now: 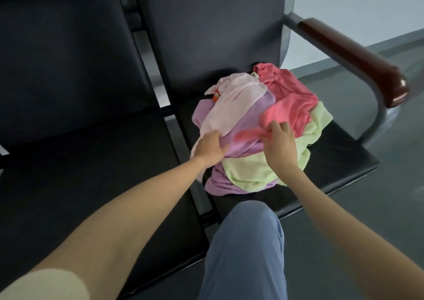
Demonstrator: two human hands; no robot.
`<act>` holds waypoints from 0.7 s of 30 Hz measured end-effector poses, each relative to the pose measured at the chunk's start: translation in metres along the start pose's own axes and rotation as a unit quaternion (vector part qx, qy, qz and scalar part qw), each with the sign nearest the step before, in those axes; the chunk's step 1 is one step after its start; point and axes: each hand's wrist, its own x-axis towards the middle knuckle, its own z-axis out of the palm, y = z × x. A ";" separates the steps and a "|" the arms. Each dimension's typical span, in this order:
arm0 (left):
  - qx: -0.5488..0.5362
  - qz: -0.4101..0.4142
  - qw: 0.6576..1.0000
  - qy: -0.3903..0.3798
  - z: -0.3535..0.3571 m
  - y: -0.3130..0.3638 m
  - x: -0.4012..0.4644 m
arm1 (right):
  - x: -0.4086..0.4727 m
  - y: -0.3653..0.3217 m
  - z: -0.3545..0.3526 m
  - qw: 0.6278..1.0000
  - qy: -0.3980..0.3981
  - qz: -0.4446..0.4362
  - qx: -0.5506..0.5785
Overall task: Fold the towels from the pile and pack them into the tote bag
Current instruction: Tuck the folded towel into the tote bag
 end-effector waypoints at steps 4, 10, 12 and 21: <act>-0.104 0.049 0.992 -0.057 0.000 0.015 -0.014 | -0.010 -0.014 -0.028 0.968 0.104 0.076 0.217; -0.361 -0.003 0.931 -0.050 -0.045 0.054 -0.057 | -0.034 -0.050 -0.056 0.930 0.055 0.043 0.361; -0.426 -0.050 0.901 -0.071 -0.064 0.060 -0.069 | -0.045 -0.059 -0.059 0.928 0.027 0.010 0.372; -0.426 -0.032 0.904 -0.027 -0.109 0.049 -0.131 | -0.106 -0.107 -0.062 0.917 -0.051 -0.006 0.395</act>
